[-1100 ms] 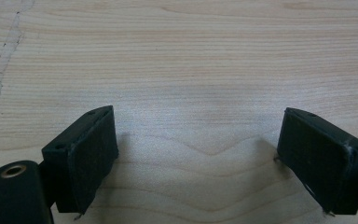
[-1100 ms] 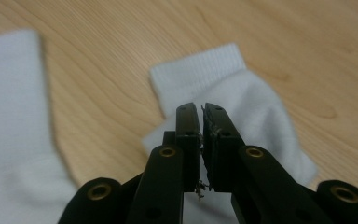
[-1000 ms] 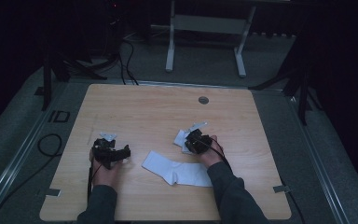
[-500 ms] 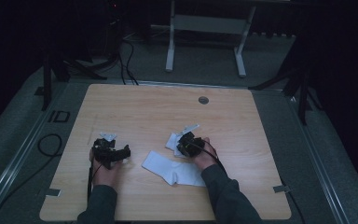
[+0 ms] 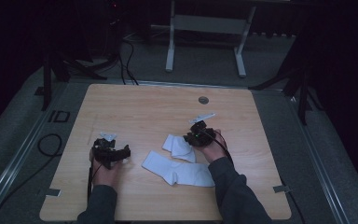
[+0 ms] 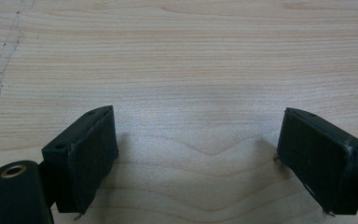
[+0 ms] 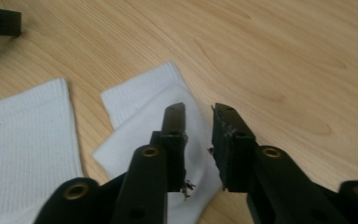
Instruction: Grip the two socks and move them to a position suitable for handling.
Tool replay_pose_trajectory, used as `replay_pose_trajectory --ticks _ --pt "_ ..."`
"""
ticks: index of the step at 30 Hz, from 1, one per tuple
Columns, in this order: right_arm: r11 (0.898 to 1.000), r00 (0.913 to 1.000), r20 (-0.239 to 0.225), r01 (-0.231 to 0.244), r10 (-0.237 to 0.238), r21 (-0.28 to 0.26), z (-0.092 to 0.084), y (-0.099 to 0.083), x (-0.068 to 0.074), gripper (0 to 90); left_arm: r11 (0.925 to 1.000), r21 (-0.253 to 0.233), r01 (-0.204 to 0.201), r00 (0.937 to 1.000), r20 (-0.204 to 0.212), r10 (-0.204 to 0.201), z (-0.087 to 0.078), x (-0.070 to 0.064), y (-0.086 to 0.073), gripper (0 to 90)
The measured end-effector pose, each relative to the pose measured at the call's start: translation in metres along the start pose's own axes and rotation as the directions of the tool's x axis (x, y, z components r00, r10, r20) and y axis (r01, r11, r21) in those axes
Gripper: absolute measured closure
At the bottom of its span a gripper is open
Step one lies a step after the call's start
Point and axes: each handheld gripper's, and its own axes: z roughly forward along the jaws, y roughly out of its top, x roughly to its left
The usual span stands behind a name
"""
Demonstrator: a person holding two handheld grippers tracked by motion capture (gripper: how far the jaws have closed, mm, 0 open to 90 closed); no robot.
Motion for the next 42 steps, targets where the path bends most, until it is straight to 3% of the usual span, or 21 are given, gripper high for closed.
replay_pose_trajectory --ticks 8,14,20,22,29,38,42 --pt "0.998 0.9991 -0.026 -0.032 0.034 0.052 0.012 -0.012 -0.001 62.8 1.0 -0.001 0.001 1.0 0.0 -0.001 0.0 0.0 0.0 11.9" --pt "0.998 0.999 -0.042 -0.013 0.016 0.064 0.013 -0.013 0.003 79.5 1.0 -0.001 0.001 1.0 0.0 -0.001 0.0 0.0 0.0 11.9" --pt "1.0 0.9991 -0.042 -0.006 0.006 0.015 -0.002 -0.007 0.007 84.8 1.0 -0.002 0.001 1.0 0.0 -0.001 0.0 0.0 0.0 11.9" --pt "1.0 0.9995 -0.033 0.005 -0.005 -0.011 -0.015 -0.003 0.006 85.1 1.0 -0.003 0.002 1.0 0.0 -0.002 0.0 0.0 0.0 11.9" --pt "0.999 0.9999 -0.001 0.017 -0.017 -0.035 -0.039 -0.004 -0.001 85.7 1.0 -0.002 -0.001 1.0 -0.001 0.001 0.0 0.0 0.0 11.9" --pt "0.999 0.9987 0.05 0.003 -0.001 -0.033 -0.063 -0.02 -0.023 85.7 1.0 -0.003 0.003 1.0 0.0 -0.003 0.0 0.0 0.0 11.9" --pt "0.999 0.9966 0.076 -0.028 0.03 -0.032 -0.074 -0.032 -0.038 85.6 1.0 -0.001 0.001 1.0 0.0 -0.001 0.0 0.0 0.0 11.9"
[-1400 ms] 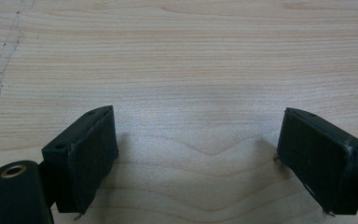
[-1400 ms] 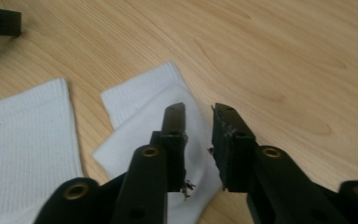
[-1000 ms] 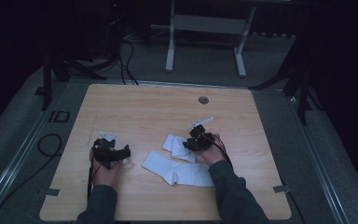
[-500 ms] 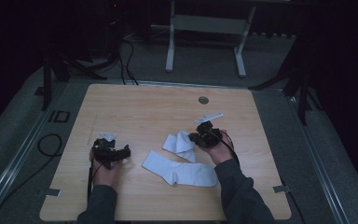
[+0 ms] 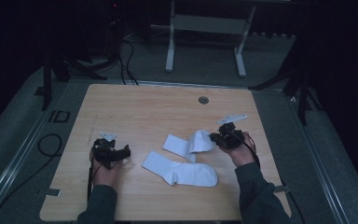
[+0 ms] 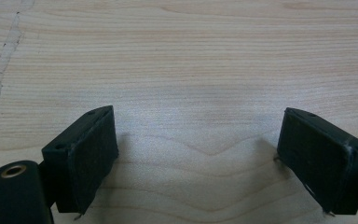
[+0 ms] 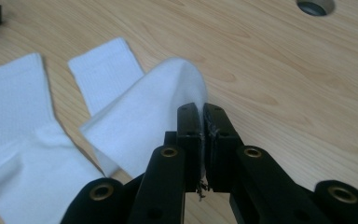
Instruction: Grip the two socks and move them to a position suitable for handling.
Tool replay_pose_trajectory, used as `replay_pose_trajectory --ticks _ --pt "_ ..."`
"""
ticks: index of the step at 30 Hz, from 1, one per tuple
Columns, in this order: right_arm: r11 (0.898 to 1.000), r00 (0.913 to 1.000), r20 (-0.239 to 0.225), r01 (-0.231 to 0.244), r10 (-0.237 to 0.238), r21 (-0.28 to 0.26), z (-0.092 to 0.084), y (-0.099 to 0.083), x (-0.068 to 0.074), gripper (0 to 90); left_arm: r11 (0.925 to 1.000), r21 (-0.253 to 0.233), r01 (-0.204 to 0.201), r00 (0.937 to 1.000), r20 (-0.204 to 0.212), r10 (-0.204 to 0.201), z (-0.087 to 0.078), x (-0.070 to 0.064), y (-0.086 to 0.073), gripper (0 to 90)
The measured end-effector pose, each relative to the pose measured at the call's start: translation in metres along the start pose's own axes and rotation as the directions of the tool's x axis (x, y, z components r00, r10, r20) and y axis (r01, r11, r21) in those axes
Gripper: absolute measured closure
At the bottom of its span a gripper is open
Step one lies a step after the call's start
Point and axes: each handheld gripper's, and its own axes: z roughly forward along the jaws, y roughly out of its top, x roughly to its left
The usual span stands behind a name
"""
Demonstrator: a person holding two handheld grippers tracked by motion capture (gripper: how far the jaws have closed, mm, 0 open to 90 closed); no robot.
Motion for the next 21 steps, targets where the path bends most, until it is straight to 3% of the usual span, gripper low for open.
replay_pose_trajectory --ticks 21 --pt "0.996 0.9963 0.055 -0.07 0.067 0.052 -0.013 -0.047 -0.039 84.7 1.0 -0.003 -0.003 1.0 0.005 0.003 0.0 -0.001 0.0 12.1"
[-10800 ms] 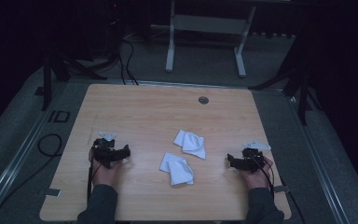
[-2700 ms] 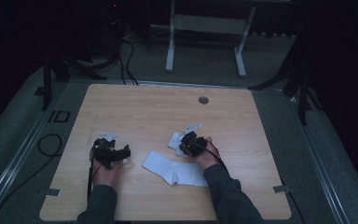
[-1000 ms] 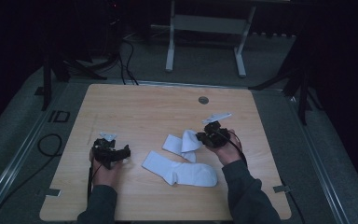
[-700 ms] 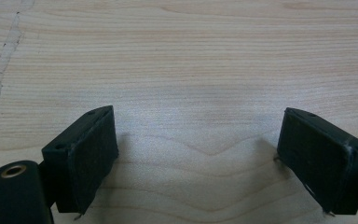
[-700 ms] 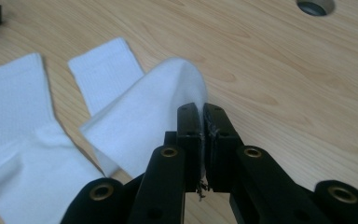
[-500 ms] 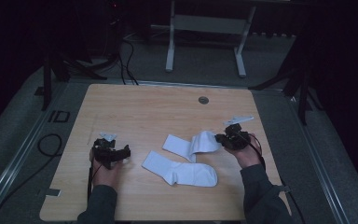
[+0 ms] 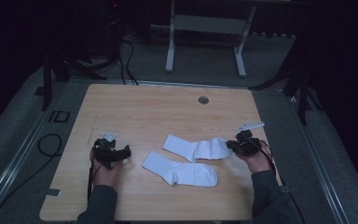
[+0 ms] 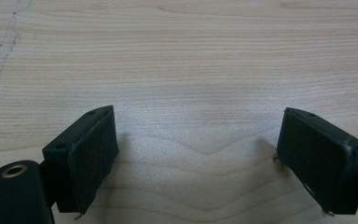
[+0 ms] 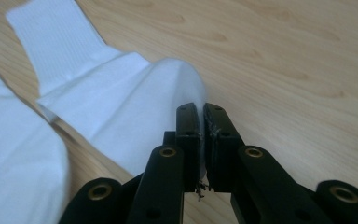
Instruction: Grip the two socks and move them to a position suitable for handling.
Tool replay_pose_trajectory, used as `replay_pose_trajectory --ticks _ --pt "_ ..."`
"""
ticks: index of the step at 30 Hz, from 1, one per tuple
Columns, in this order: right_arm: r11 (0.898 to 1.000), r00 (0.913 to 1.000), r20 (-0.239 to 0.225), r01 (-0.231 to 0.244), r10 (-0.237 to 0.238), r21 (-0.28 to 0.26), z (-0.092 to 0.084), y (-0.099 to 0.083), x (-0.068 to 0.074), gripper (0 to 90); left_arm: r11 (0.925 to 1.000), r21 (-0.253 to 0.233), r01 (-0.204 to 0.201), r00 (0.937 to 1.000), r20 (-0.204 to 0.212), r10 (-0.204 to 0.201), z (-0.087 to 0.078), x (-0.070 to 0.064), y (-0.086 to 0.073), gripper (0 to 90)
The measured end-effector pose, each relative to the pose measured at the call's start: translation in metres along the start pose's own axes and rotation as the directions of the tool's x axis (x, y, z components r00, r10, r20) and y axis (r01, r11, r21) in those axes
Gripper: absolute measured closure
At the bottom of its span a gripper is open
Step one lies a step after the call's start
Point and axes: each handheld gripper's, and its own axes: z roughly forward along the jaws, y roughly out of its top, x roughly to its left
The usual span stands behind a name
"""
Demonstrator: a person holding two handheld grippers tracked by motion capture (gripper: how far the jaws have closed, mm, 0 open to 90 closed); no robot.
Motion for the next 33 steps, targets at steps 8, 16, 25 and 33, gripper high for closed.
replay_pose_trajectory --ticks 8,16,25,33 --pt "0.999 0.9995 0.031 0.004 -0.006 0.044 0.006 -0.015 -0.008 84.9 1.0 -0.001 0.0 1.0 0.0 0.0 0.0 0.0 0.0 12.1" --pt "0.998 0.9993 0.038 -0.006 0.004 0.057 0.008 -0.022 -0.012 84.6 1.0 -0.001 0.0 1.0 0.0 0.0 0.0 0.0 0.0 12.1" --pt "0.997 0.9982 0.05 -0.037 0.034 0.06 0.006 -0.037 -0.019 84.3 1.0 0.0 -0.002 1.0 0.0 0.002 0.0 0.0 0.0 12.1" --pt "0.995 0.9967 0.047 -0.068 0.065 0.066 0.0 -0.05 -0.027 83.2 1.0 0.0 -0.003 1.0 0.0 0.003 0.0 0.0 0.0 12.1"
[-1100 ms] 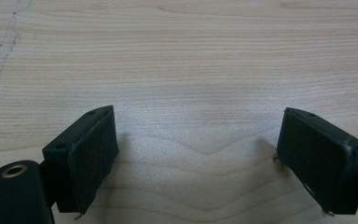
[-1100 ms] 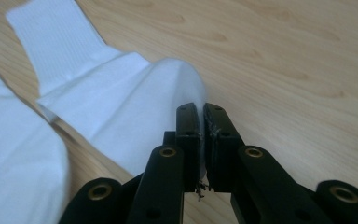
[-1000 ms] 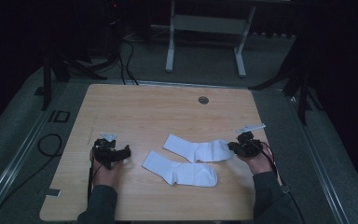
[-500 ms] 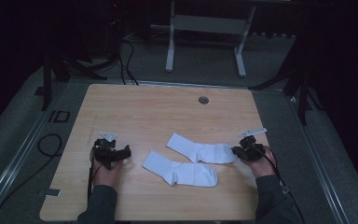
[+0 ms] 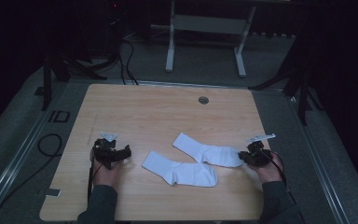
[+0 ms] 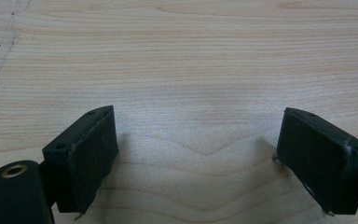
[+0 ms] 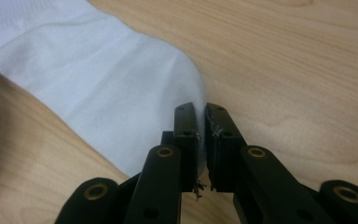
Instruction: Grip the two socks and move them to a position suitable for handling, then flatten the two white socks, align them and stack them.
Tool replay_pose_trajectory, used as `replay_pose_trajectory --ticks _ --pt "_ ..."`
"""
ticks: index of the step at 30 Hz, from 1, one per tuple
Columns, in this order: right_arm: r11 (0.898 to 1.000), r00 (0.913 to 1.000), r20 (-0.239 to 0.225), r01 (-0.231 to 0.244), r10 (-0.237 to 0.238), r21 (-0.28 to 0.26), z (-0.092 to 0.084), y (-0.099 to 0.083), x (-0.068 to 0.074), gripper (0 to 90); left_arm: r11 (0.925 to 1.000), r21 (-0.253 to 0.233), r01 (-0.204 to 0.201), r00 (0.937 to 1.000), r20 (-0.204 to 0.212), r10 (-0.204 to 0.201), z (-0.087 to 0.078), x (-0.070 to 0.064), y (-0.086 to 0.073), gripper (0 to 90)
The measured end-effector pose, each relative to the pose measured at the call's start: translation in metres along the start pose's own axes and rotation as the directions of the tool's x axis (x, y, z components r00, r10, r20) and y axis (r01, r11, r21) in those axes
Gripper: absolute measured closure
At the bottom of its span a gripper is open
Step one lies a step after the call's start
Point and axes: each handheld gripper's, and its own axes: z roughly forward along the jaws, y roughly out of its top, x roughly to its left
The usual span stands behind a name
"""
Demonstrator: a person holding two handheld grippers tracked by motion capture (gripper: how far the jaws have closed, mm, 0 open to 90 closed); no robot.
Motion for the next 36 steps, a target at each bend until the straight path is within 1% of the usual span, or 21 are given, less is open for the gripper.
replay_pose_trajectory --ticks 3,5,6,7,8,11,12,13,14,16,21,26,31,36 --pt "1.0 1.0 0.002 0.005 -0.005 0.01 -0.001 -0.003 0.0 82.6 1.0 0.0 -0.001 1.0 0.001 0.001 0.0 0.0 0.0 12.1" --pt "1.0 0.9999 0.007 0.011 -0.012 0.01 -0.002 -0.004 0.0 78.4 1.0 0.0 -0.001 1.0 0.001 0.001 0.0 0.0 0.0 12.1" --pt "1.0 1.0 0.0 0.01 -0.01 0.007 -0.003 -0.004 0.0 74.5 1.0 0.0 -0.001 1.0 0.001 0.001 0.0 0.0 0.0 12.1" --pt "1.0 0.9999 -0.005 0.012 -0.012 -0.001 -0.004 -0.004 0.0 72.6 1.0 0.0 -0.001 1.0 0.001 0.001 0.0 0.0 0.0 12.1" --pt "1.0 0.9999 -0.001 0.014 -0.014 -0.014 -0.007 -0.002 0.001 68.6 1.0 0.0 -0.001 1.0 0.001 0.001 0.0 0.0 0.0 12.1" --pt "0.999 0.9998 0.003 0.02 -0.019 -0.03 -0.011 0.002 0.003 64.4 1.0 0.0 -0.001 1.0 0.001 0.001 0.0 0.0 0.0 12.1" --pt "0.999 0.9997 0.004 0.024 -0.024 -0.044 -0.014 0.006 0.004 62.9 1.0 0.0 -0.001 1.0 0.001 0.001 0.0 0.0 0.0 12.1" --pt "0.999 0.9997 0.004 0.024 -0.024 -0.044 -0.014 0.006 0.004 62.9 1.0 0.0 -0.001 1.0 0.001 0.001 0.0 0.0 0.0 12.1" --pt "0.998 0.9994 -0.007 0.035 -0.035 -0.056 -0.016 0.011 0.007 61.7 1.0 0.0 -0.001 1.0 0.001 0.001 0.0 0.0 0.0 12.1" --pt "0.997 0.9988 -0.016 0.045 -0.046 -0.057 -0.015 0.015 0.009 61.2 1.0 0.0 -0.001 1.0 0.001 0.001 0.0 0.0 0.0 12.1" --pt "0.995 0.996 -0.044 0.075 -0.078 -0.064 -0.009 0.025 0.02 59.4 1.0 0.0 -0.001 1.0 0.001 0.001 0.0 0.0 0.0 12.1" --pt "0.993 0.9919 -0.077 0.096 -0.102 -0.07 -0.003 0.036 0.031 57.8 1.0 0.0 -0.001 1.0 0.001 0.001 0.0 0.0 0.0 12.1" --pt "0.99 0.9871 -0.095 0.123 -0.128 -0.063 0.004 0.047 0.043 56.7 1.0 0.0 -0.001 1.0 0.001 0.001 0.0 0.0 0.0 12.1" --pt "0.987 0.9834 -0.098 0.147 -0.153 -0.058 0.012 0.056 0.055 57.1 1.0 0.0 -0.001 1.0 0.001 0.001 0.0 0.0 0.0 12.1"
